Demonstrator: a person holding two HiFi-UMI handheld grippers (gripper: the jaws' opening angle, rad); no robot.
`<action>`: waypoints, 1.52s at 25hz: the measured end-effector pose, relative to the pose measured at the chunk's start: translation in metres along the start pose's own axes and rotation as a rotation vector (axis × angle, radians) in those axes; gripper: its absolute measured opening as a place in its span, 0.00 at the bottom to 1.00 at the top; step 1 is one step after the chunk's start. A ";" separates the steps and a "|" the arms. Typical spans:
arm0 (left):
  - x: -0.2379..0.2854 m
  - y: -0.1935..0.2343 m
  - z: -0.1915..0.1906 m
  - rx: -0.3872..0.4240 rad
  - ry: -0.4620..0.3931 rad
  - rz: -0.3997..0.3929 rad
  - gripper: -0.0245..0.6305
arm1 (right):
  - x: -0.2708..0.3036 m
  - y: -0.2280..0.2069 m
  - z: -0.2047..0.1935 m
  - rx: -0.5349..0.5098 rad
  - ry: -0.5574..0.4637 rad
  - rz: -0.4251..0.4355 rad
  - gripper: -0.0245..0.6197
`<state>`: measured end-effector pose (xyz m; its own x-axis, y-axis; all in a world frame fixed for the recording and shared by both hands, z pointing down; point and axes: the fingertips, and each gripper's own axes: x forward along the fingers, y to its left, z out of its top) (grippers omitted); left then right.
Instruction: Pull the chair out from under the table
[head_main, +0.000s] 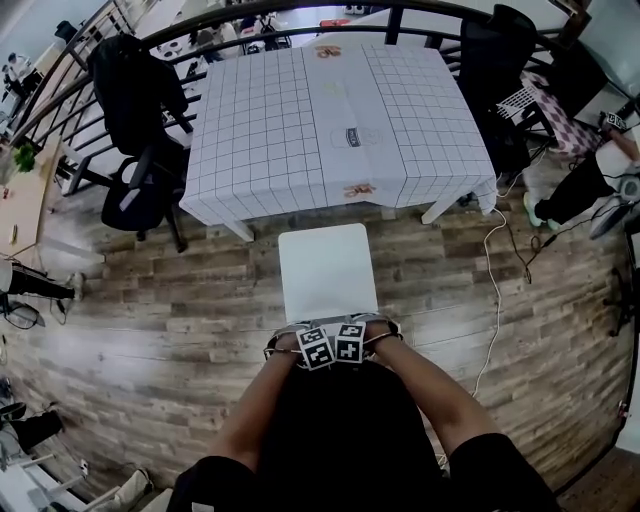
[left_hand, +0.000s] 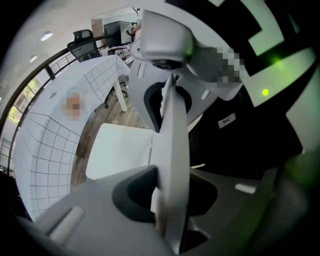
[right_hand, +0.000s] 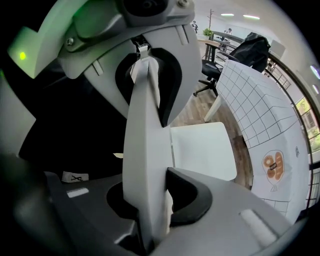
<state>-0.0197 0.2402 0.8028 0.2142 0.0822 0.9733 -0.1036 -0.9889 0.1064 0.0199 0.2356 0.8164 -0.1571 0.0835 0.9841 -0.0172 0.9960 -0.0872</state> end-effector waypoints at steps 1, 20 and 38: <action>0.000 0.000 0.000 0.000 -0.001 0.002 0.18 | 0.000 0.000 0.000 -0.003 0.000 -0.001 0.17; -0.018 -0.010 -0.008 -0.095 -0.084 -0.032 0.24 | -0.014 0.011 -0.010 0.102 -0.045 0.014 0.23; -0.102 0.008 -0.009 -0.231 -0.328 0.149 0.22 | -0.103 -0.006 -0.002 0.378 -0.285 -0.034 0.20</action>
<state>-0.0511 0.2245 0.7066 0.4742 -0.1397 0.8693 -0.3638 -0.9302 0.0490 0.0384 0.2210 0.7155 -0.4141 -0.0138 0.9101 -0.3769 0.9127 -0.1577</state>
